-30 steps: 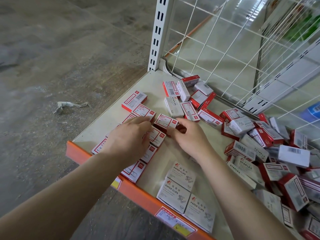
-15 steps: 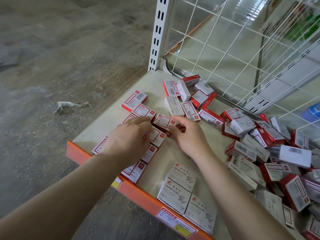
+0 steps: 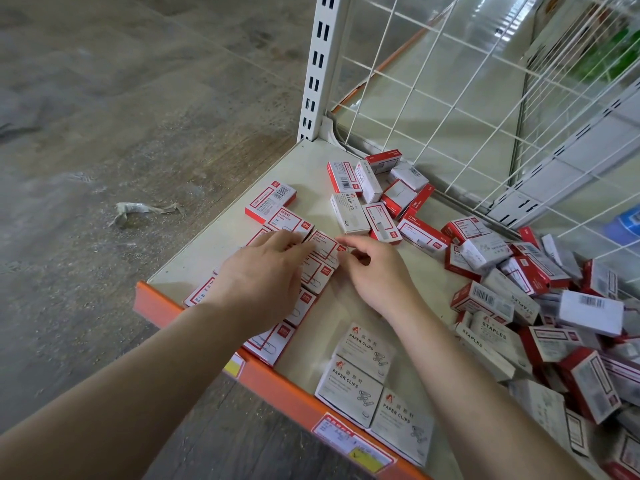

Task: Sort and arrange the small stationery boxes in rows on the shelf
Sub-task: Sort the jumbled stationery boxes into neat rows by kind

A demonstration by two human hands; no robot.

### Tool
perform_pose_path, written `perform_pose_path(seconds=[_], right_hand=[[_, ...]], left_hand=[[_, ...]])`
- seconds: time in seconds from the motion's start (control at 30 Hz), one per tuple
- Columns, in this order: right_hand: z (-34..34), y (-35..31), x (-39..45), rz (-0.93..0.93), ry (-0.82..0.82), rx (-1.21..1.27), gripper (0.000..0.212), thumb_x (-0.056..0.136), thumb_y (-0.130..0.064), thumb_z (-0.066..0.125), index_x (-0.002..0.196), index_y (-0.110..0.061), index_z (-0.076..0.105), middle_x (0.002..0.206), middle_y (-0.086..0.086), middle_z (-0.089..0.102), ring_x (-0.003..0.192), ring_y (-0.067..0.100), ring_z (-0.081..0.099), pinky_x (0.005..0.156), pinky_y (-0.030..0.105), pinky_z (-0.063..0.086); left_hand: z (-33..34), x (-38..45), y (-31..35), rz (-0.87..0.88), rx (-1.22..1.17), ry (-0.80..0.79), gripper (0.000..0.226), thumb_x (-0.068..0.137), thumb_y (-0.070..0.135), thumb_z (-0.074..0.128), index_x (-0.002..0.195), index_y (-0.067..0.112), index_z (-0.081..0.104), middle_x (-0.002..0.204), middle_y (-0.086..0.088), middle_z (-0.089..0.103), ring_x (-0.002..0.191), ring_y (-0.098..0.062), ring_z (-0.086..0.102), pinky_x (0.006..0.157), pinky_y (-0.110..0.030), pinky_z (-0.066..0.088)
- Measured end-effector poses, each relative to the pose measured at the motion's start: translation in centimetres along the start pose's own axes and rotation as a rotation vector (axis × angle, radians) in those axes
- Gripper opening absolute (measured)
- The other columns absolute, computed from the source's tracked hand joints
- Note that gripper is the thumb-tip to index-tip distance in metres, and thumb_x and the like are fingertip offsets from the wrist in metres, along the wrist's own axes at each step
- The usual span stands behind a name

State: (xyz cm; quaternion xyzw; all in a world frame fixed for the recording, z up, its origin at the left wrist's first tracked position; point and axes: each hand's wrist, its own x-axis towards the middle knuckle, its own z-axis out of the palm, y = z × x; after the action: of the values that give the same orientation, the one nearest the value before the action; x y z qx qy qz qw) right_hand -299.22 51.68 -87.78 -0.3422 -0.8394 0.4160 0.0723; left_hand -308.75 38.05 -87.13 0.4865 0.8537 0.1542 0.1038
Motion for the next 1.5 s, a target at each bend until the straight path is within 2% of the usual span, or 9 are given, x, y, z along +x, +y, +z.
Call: perform_pose_path(seconds=[0.23,0.37,0.5,0.77,0.9,1.03,1.13,1.23,1.5], right_hand=[[0.2,0.5,0.2,-0.016,0.003,0.015,0.03,0.094,-0.021,0.053,0.123,-0.022,0.06,0.117,-0.003,0.062,0.103,0.008,0.056,0.088,0.019,0.042],[-0.1,1.3,0.3,-0.023,0.132,-0.022,0.028,0.093,-0.018,0.052,0.119,-0.022,0.062,0.1,-0.007,0.061,0.08,0.003,0.053,0.067,0.008,0.038],[-1.0,2.6,0.8,0.042,0.341,-0.056,0.025,0.091,-0.019,0.057,0.115,-0.017,0.061,0.094,-0.003,0.061,0.084,0.013,0.057,0.075,0.023,0.045],[-1.7,5.6,2.7,0.15,0.4,-0.16,0.026,0.078,-0.039,0.068,0.08,-0.016,0.056,0.084,0.005,0.059,0.077,0.024,0.053,0.062,0.026,0.031],[-1.4,5.6,3.3,0.173,0.384,-0.217,0.036,0.074,-0.047,0.069,0.088,-0.015,0.064,0.091,0.008,0.064,0.085,0.026,0.06,0.064,0.027,0.042],[-1.5,5.0,2.9,0.187,0.378,-0.226,0.028,0.075,-0.041,0.067,0.087,-0.016,0.064,0.092,0.005,0.064,0.088,0.025,0.06,0.071,0.032,0.05],[-2.1,4.4,2.1,0.167,0.383,-0.192,0.02,0.077,-0.033,0.065,0.076,-0.014,0.062,0.073,-0.003,0.061,0.074,0.019,0.057,0.055,0.023,0.042],[-3.0,3.7,0.9,0.167,0.372,-0.161,0.019,0.079,-0.029,0.065,0.073,-0.012,0.061,0.064,-0.006,0.057,0.055,0.009,0.05,0.04,0.014,0.029],[-6.0,2.6,-4.3,0.094,0.355,-0.117,0.022,0.078,-0.021,0.071,0.098,-0.014,0.066,0.087,-0.002,0.064,0.08,0.014,0.061,0.075,0.033,0.052]], left_hand=[[-0.4,0.7,0.7,0.001,0.092,-0.021,0.044,0.097,0.029,0.03,0.142,0.03,0.031,0.141,0.007,0.032,0.129,-0.015,0.03,0.097,-0.028,0.037],[-0.5,0.8,0.8,-0.009,0.068,-0.021,0.042,0.098,0.033,0.03,0.14,0.03,0.035,0.14,0.008,0.033,0.128,-0.013,0.031,0.096,-0.026,0.037],[-0.2,0.9,0.7,-0.013,0.045,-0.008,0.042,0.098,0.036,0.031,0.139,0.031,0.037,0.14,0.009,0.033,0.129,-0.012,0.031,0.094,-0.025,0.037],[0.2,1.0,1.2,0.004,0.074,0.041,0.043,0.098,0.034,0.029,0.139,0.025,0.039,0.145,0.004,0.035,0.134,-0.017,0.031,0.106,-0.03,0.031],[0.6,0.4,1.4,0.141,0.044,0.094,0.035,0.082,0.028,0.046,0.103,0.013,0.07,0.108,-0.004,0.068,0.098,-0.026,0.065,0.076,-0.039,0.054],[0.5,0.2,2.5,0.121,-0.07,0.038,0.035,0.087,0.027,0.043,0.103,0.012,0.07,0.114,-0.005,0.064,0.104,-0.028,0.061,0.082,-0.039,0.05],[0.6,-0.1,2.8,0.129,-0.09,0.072,0.036,0.082,0.028,0.041,0.089,0.012,0.072,0.094,-0.005,0.069,0.082,-0.027,0.066,0.065,-0.038,0.054],[0.7,-0.5,3.3,0.126,-0.185,0.093,0.034,0.082,0.024,0.043,0.092,0.009,0.072,0.096,-0.007,0.068,0.086,-0.028,0.065,0.072,-0.037,0.052],[0.8,-1.6,4.2,0.071,-0.251,0.118,0.028,0.078,0.016,0.047,0.09,0.008,0.072,0.09,-0.007,0.069,0.083,-0.03,0.065,0.068,-0.038,0.054]])
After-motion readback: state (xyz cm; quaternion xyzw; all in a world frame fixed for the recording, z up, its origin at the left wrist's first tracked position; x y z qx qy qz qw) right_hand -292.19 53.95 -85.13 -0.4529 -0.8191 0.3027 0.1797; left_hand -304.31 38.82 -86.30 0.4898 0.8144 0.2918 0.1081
